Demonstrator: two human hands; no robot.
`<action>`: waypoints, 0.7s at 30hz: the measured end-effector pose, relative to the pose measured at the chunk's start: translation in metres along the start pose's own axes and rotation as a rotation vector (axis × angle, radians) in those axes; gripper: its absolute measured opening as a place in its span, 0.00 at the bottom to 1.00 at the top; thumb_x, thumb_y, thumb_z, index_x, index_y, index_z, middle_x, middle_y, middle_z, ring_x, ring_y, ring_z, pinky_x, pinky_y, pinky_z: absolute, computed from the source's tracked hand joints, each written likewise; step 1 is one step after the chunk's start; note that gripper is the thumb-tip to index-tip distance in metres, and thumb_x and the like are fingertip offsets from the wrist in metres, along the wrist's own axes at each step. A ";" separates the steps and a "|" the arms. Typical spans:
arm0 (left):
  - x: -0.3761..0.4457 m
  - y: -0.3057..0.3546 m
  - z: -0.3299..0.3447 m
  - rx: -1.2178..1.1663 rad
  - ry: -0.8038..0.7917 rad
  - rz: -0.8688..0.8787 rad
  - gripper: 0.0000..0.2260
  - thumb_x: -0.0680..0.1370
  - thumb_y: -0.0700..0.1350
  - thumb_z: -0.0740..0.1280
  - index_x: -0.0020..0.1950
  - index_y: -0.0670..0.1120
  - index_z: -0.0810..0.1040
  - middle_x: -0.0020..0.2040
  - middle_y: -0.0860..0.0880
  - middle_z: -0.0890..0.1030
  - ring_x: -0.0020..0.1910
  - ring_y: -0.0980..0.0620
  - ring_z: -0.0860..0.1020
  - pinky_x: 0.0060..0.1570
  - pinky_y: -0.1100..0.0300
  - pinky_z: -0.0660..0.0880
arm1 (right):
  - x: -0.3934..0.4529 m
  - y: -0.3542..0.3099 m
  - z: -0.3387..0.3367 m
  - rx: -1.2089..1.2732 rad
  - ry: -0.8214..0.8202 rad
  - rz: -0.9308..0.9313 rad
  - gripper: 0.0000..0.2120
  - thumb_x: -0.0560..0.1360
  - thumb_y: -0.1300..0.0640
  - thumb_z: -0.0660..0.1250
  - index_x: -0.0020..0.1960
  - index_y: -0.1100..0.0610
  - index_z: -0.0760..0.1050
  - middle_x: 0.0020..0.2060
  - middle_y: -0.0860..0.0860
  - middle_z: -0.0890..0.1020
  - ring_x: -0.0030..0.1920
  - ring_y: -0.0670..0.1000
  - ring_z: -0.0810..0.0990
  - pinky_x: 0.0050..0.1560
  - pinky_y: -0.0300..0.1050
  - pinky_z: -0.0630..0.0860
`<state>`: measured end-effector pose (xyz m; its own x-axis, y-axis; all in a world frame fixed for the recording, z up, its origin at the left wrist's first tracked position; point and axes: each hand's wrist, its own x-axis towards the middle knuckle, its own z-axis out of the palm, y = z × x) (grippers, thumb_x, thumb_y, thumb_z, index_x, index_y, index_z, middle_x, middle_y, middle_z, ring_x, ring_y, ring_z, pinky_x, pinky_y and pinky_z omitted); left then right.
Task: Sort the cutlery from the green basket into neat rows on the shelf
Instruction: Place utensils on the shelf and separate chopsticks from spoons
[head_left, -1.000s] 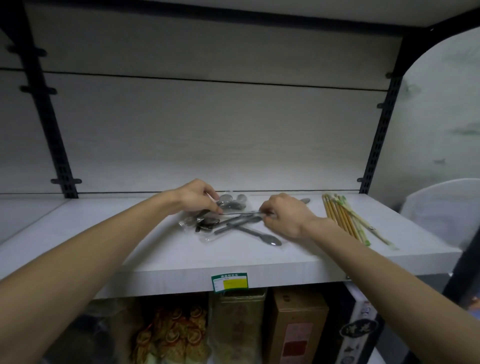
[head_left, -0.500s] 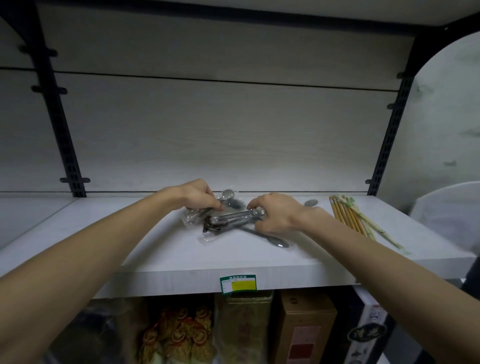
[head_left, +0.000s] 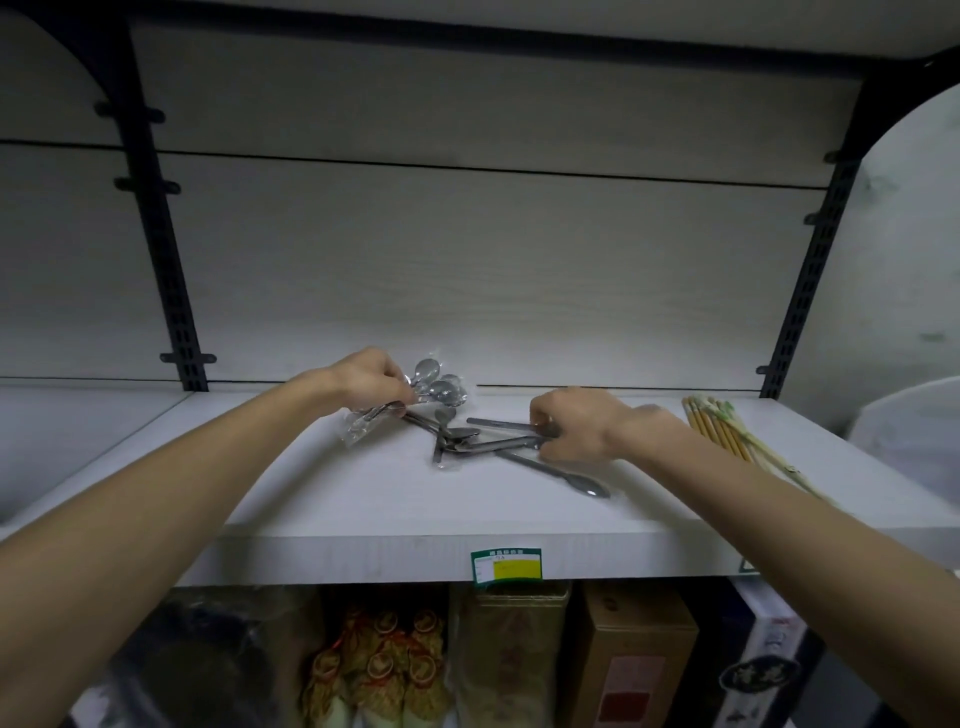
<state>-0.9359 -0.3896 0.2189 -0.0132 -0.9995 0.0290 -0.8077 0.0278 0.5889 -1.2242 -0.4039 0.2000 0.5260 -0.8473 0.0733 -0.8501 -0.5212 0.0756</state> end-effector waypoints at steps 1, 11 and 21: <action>-0.001 -0.002 -0.001 -0.008 0.005 0.001 0.13 0.77 0.44 0.72 0.32 0.45 0.81 0.31 0.46 0.75 0.33 0.49 0.70 0.34 0.59 0.64 | 0.000 -0.001 0.001 0.010 -0.008 0.007 0.11 0.72 0.50 0.68 0.53 0.50 0.74 0.48 0.48 0.79 0.48 0.54 0.76 0.46 0.44 0.71; -0.003 -0.021 0.005 -0.018 0.033 -0.039 0.09 0.74 0.43 0.72 0.33 0.44 0.80 0.31 0.47 0.79 0.28 0.50 0.72 0.31 0.61 0.67 | 0.003 -0.012 -0.006 -0.031 -0.108 -0.005 0.04 0.73 0.51 0.67 0.45 0.50 0.75 0.43 0.49 0.78 0.46 0.55 0.76 0.43 0.42 0.69; -0.018 -0.031 -0.005 -0.006 -0.116 -0.072 0.03 0.77 0.40 0.70 0.47 0.41 0.81 0.32 0.47 0.81 0.29 0.51 0.76 0.26 0.67 0.69 | -0.012 -0.015 -0.006 -0.252 0.125 -0.081 0.09 0.76 0.50 0.61 0.43 0.54 0.76 0.43 0.54 0.82 0.45 0.60 0.78 0.39 0.46 0.66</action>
<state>-0.9071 -0.3728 0.2042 -0.0240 -0.9940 -0.1068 -0.8056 -0.0440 0.5908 -1.2179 -0.3851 0.2041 0.6046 -0.7764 0.1778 -0.7800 -0.5318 0.3298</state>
